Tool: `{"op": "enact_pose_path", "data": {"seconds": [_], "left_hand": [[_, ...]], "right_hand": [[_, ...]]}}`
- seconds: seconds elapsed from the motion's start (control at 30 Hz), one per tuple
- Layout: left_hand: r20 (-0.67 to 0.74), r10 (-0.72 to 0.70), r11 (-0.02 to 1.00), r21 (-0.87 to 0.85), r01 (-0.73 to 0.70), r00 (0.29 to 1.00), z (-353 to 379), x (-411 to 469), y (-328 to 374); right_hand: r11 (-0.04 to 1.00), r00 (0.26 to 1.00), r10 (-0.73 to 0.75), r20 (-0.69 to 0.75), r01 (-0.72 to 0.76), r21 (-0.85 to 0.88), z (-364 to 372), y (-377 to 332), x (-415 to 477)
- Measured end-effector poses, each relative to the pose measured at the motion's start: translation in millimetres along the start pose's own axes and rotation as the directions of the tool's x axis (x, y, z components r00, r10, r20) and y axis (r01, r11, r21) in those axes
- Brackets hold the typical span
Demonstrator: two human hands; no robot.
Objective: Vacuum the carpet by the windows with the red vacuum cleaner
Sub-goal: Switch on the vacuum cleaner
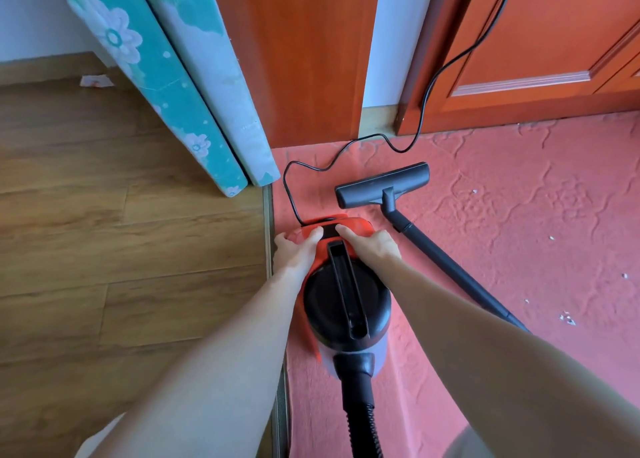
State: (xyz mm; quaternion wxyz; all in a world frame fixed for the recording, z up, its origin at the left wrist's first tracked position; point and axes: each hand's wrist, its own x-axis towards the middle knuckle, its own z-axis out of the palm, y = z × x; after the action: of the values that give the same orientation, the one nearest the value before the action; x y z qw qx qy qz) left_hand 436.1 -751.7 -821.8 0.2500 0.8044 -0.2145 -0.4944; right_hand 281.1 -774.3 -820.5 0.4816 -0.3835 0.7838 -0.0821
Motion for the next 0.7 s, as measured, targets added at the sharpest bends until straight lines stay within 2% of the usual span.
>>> {"op": "enact_pose_path", "data": {"seconds": [0.23,0.43,0.7], "left_hand": [[0.032,0.006,1.0,-0.026,-0.006,0.999,-2,3,-1],[0.035,0.035,0.999,0.0,-0.035,0.999,-2,1,2],[0.017,0.085,0.993,0.081,-0.086,0.996,0,-2,2]], "right_hand": [[0.999,0.999,0.04,0.022,-0.041,0.029,0,-1,2],[0.986,0.988,0.142,0.053,-0.146,0.077,1,-9,4],[0.998,0.998,0.057,-0.015,-0.057,0.03,-2,1,-2]]}}
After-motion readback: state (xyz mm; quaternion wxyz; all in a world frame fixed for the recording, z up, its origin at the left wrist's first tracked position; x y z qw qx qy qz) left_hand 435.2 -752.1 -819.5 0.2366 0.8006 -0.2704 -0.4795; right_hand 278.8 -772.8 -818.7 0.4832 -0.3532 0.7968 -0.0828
